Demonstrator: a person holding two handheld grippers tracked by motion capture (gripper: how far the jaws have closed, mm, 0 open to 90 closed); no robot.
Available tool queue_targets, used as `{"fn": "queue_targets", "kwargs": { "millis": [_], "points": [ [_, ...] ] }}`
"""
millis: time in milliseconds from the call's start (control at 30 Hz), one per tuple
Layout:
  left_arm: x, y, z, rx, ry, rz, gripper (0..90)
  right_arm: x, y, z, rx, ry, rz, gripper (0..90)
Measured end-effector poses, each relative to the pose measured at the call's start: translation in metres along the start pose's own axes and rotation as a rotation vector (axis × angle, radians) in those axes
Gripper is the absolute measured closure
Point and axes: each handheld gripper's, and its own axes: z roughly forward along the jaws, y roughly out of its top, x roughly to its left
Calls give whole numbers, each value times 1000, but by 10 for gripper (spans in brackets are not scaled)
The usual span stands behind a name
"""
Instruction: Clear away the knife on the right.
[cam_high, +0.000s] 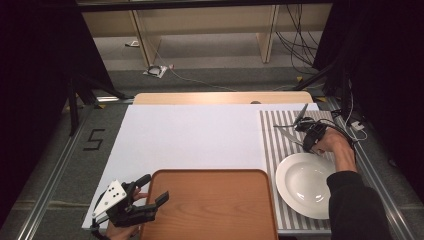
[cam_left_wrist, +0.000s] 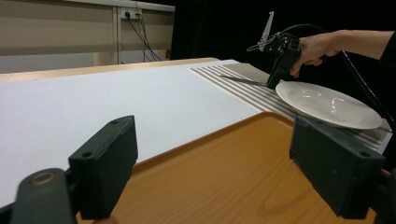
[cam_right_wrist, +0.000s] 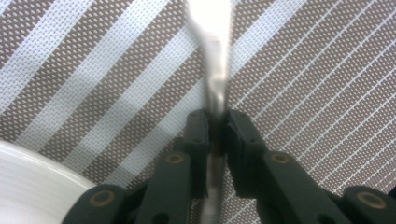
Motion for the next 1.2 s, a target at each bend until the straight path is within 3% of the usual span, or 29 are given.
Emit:
{"fn": "queue_targets", "kwargs": {
  "millis": [167,300,367,533,567,633,700,833,1033,1200],
  "points": [
    [0,0,0,-2,1,-2,152,2,0,0,1,-11,-14,802],
    [0,0,0,-1,1,0,152,6,-2,-3,-20,-25,-68,806],
    [1,0,0,-1,1,-3,153,6,-3,-9,-58,-25,-70,807],
    [0,0,0,0,1,2,152,4,-7,-34,-181,-100,-66,807],
    [0,0,0,0,1,2,152,4,-7,-34,-181,-100,-66,807],
    [0,0,0,2,2,2,152,6,-10,-50,-239,-124,-91,807],
    [0,0,0,1,3,1,152,8,-12,-61,-282,-130,-84,807],
    [0,0,0,2,4,2,152,11,-18,-78,-397,-103,-67,807],
    [0,0,0,1,4,3,152,21,-28,-100,-526,-54,-24,807],
    [0,0,0,1,5,3,152,32,-42,-109,-642,43,43,807]
  ]
}}
